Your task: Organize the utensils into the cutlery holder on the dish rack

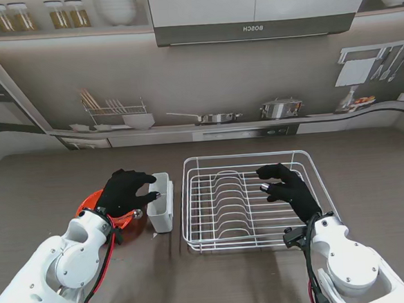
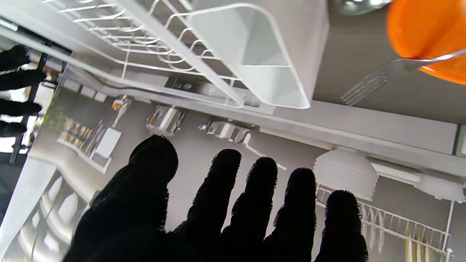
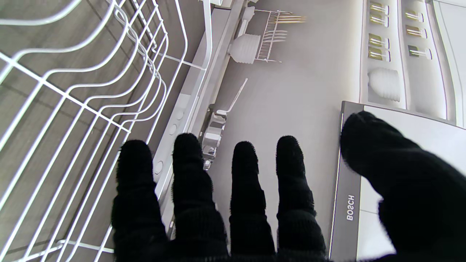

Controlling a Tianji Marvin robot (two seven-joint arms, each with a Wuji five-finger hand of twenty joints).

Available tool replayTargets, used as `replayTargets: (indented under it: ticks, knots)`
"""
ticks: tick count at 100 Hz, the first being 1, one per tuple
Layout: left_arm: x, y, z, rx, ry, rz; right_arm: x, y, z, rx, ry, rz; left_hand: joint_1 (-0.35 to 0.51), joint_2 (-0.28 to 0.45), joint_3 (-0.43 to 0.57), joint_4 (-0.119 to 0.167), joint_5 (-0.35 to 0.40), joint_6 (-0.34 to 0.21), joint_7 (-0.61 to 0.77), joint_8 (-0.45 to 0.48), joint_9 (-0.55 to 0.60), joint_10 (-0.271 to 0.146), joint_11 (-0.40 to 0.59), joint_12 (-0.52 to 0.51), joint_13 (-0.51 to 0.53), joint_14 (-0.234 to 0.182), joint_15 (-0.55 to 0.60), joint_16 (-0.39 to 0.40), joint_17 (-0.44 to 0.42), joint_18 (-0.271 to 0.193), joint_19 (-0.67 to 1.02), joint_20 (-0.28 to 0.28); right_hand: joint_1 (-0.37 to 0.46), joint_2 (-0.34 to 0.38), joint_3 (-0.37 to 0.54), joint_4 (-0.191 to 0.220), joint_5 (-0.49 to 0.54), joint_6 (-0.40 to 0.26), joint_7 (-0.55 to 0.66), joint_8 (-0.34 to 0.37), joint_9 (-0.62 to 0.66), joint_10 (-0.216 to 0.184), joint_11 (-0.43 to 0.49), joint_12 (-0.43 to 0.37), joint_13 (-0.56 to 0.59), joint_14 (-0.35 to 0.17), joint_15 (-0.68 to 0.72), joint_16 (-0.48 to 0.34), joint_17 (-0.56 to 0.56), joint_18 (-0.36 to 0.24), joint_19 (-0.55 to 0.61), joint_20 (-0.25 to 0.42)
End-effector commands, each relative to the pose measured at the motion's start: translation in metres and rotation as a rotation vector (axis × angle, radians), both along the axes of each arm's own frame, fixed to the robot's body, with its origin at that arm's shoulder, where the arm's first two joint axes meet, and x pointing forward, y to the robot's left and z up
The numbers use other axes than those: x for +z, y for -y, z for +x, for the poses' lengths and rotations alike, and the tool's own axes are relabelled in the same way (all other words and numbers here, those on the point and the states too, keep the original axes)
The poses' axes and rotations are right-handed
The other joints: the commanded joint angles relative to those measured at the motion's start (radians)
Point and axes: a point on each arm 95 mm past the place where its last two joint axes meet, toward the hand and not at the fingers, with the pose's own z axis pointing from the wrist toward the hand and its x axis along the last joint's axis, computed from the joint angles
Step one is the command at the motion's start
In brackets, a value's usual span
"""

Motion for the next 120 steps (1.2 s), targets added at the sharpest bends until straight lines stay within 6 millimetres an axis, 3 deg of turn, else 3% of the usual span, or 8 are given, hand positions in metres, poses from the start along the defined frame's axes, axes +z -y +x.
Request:
replayTargets:
  ticks: [1,11,16,61,120]
  knots:
    - [-0.001,-0.008,0.008,0.003,-0.014,0.049,-0.002,-0.003,-0.001,0.016,-0.007,0.007,-0.029,-0.044,0.054,0.004,0.012,0.001,0.006,0.009,-0.046,-0.011,0.001,0.019,-0.031,-0.022,0.012,0.019,-0.016,-0.033,-0.02,0.023,-0.019,-0.009,-0.014,-0.007,0.006,-0.024,-0.011,-0.008,0.006,-0.024,-0.008,0.001,0.008,-0.03,-0.009,-0.001,-0.004,-0.002,-0.019,0.022]
    - [-0.003,-0.012,0.018,-0.009,-0.021,0.114,-0.002,-0.003,0.0,0.013,-0.01,0.011,-0.037,-0.063,0.067,0.003,0.015,0.003,0.009,0.01,-0.065,-0.013,0.007,0.03,-0.045,-0.027,0.019,0.025,-0.024,-0.042,-0.022,0.022,-0.019,-0.009,-0.013,-0.007,0.006,-0.023,-0.011,-0.008,0.007,-0.024,-0.008,0.001,0.008,-0.028,-0.009,-0.001,-0.004,-0.002,-0.019,0.023]
    - [-0.004,-0.012,0.023,-0.016,-0.022,0.141,-0.003,-0.003,0.0,0.012,-0.01,0.012,-0.063,-0.082,0.119,-0.007,0.014,0.003,0.01,0.011,-0.069,-0.015,0.008,0.049,-0.048,-0.027,0.028,0.033,-0.024,-0.043,-0.022,0.024,-0.018,-0.008,-0.013,-0.007,0.007,-0.02,-0.011,-0.008,0.008,-0.022,-0.008,0.001,0.009,-0.029,-0.009,0.0,-0.003,-0.001,-0.019,0.023]
    - [-0.015,-0.004,0.059,-0.109,-0.054,0.284,-0.002,-0.003,0.001,0.005,-0.015,0.024,-0.104,-0.095,0.132,-0.013,0.012,-0.041,0.016,0.018,-0.16,-0.014,-0.02,0.038,-0.116,-0.048,0.007,0.024,-0.075,-0.079,-0.047,0.011,-0.02,-0.003,-0.013,-0.007,0.007,-0.015,-0.011,-0.01,0.012,-0.019,-0.009,0.0,0.012,-0.026,-0.009,0.0,-0.002,0.001,-0.024,0.025]
    - [-0.03,0.003,0.076,-0.177,-0.084,0.429,-0.002,-0.002,0.001,-0.003,-0.025,0.051,-0.118,-0.095,0.145,-0.014,0.06,-0.072,0.049,0.043,-0.21,-0.016,-0.046,-0.014,-0.131,-0.063,0.0,0.019,-0.081,-0.086,-0.055,-0.005,-0.022,0.005,-0.016,-0.006,0.01,-0.005,-0.009,-0.011,0.017,-0.016,-0.008,0.0,0.016,-0.022,-0.009,0.001,0.001,0.004,-0.03,0.03]
